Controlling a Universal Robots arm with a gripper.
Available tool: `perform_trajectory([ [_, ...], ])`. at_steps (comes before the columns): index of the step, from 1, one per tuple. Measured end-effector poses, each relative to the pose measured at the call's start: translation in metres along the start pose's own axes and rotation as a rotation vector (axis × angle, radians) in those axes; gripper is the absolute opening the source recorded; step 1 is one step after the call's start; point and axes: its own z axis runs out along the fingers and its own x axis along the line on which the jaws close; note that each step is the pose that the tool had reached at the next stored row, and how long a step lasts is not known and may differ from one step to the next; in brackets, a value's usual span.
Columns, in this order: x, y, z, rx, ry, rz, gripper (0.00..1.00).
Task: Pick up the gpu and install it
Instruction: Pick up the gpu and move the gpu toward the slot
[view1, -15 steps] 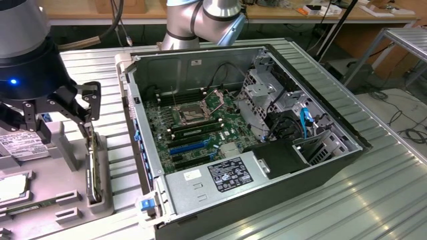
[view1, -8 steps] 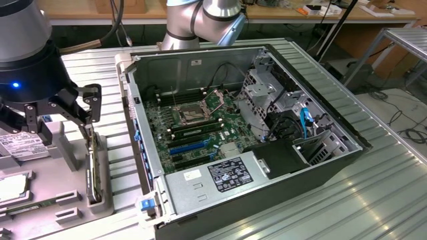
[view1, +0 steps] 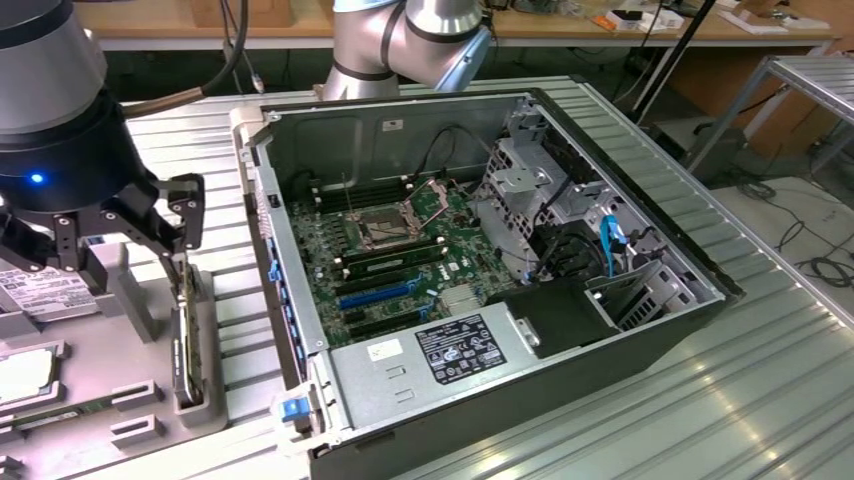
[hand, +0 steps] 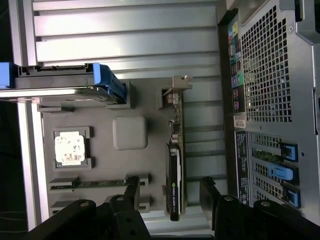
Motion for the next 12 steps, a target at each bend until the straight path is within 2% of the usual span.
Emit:
perform_trajectory([
  [12, 0.0002, -0.0004, 0.0086, -0.0001, -0.001, 0.0, 0.6],
])
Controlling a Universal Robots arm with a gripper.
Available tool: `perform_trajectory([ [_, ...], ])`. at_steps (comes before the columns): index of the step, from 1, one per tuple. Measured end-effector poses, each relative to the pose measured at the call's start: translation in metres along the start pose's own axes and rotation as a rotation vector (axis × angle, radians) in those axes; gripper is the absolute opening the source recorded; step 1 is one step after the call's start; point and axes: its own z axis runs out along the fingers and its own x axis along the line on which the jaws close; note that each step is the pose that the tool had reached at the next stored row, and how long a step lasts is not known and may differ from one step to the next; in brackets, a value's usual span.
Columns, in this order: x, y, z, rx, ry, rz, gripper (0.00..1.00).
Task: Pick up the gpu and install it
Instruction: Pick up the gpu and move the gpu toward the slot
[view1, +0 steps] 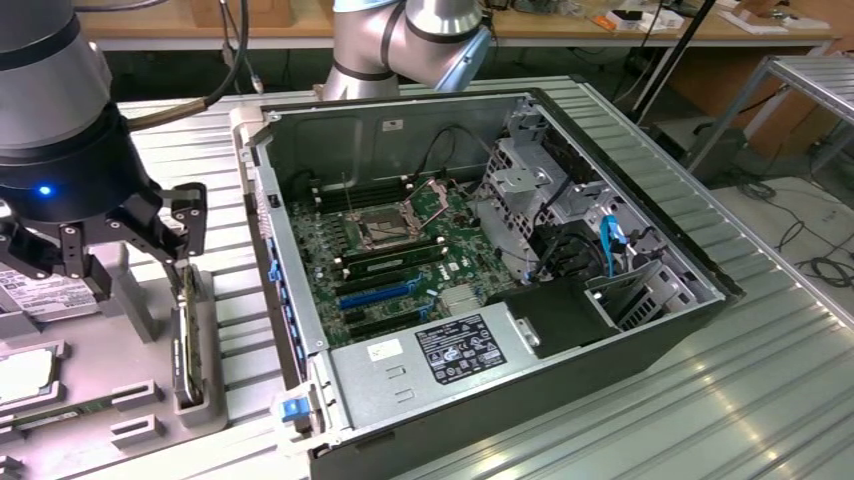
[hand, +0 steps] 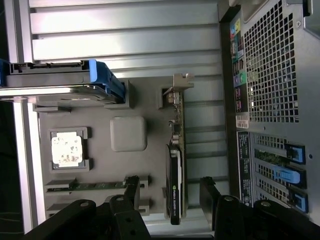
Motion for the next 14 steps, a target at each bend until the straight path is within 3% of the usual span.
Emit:
perform_trajectory([
  [14, 0.0003, -0.0004, 0.0099, 0.0, -0.0009, 0.0, 0.6],
])
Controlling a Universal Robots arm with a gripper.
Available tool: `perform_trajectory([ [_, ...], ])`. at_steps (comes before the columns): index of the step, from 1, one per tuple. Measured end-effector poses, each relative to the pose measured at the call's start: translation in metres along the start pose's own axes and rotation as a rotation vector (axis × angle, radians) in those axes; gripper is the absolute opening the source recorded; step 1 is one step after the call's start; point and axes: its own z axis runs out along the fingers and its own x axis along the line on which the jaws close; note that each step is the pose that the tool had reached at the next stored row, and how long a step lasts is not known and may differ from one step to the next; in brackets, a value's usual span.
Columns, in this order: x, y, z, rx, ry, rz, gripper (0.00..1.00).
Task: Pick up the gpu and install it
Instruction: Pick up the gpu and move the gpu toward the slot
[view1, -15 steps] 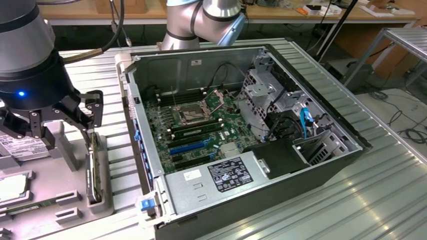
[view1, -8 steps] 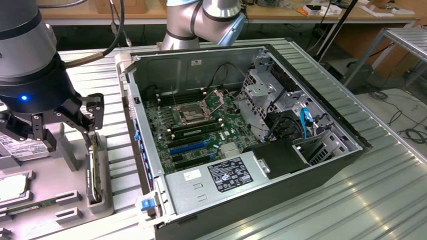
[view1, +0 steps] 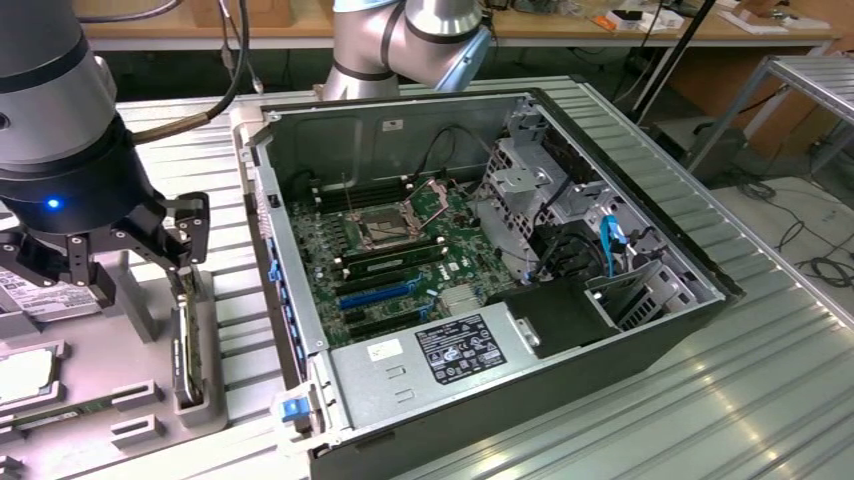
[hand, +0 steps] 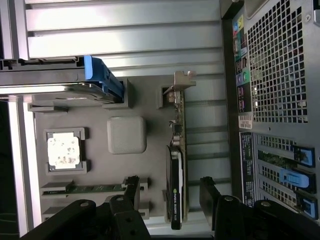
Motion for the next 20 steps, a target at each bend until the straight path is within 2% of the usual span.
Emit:
perform_trajectory([
  [20, 0.001, -0.0008, 0.0179, 0.0, -0.0016, 0.0, 0.6],
])
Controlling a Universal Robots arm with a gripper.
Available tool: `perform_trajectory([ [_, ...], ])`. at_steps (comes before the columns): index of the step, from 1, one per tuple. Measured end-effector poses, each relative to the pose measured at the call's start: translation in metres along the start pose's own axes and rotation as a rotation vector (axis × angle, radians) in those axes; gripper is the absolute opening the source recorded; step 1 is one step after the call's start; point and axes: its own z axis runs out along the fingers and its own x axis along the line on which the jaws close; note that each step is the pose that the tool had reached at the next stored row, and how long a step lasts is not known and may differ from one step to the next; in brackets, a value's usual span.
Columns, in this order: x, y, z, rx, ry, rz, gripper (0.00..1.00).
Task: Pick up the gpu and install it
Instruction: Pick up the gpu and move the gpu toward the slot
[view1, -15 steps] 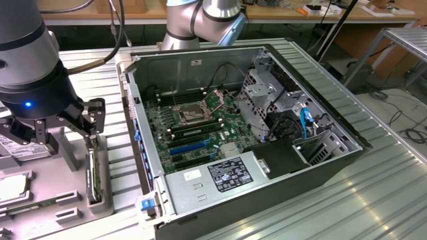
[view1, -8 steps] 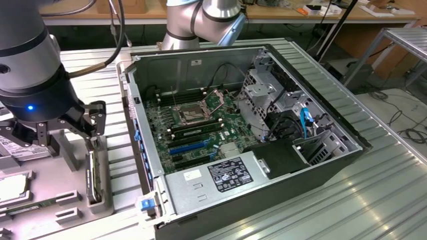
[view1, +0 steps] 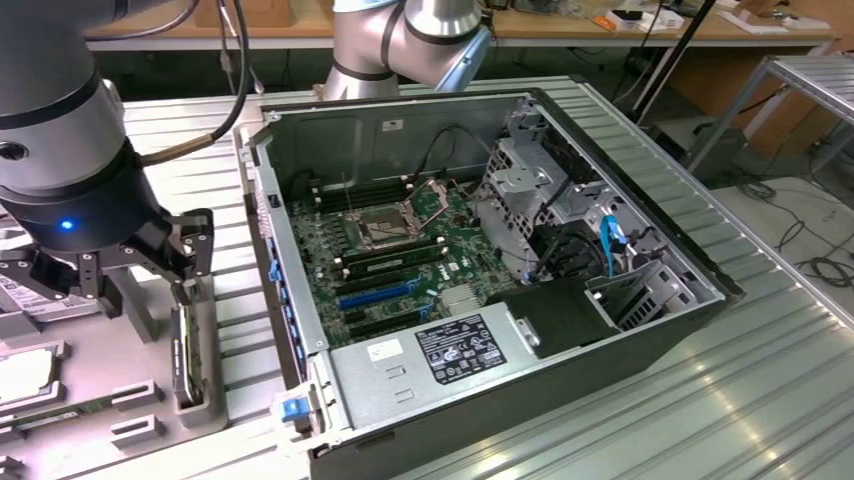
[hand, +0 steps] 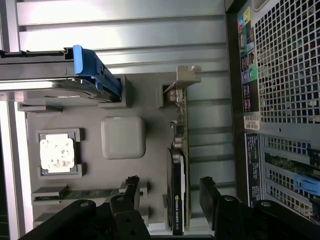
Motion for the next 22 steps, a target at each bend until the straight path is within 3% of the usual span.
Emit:
perform_trajectory([
  [12, 0.0, -0.004, 0.0094, -0.0001, -0.0002, 0.0, 0.6],
  [13, 0.0, -0.0132, 0.0137, -0.0001, -0.0002, 0.0, 0.6],
  [22, -0.004, -0.0132, 0.0151, -0.0001, -0.0002, 0.0, 0.6],
])
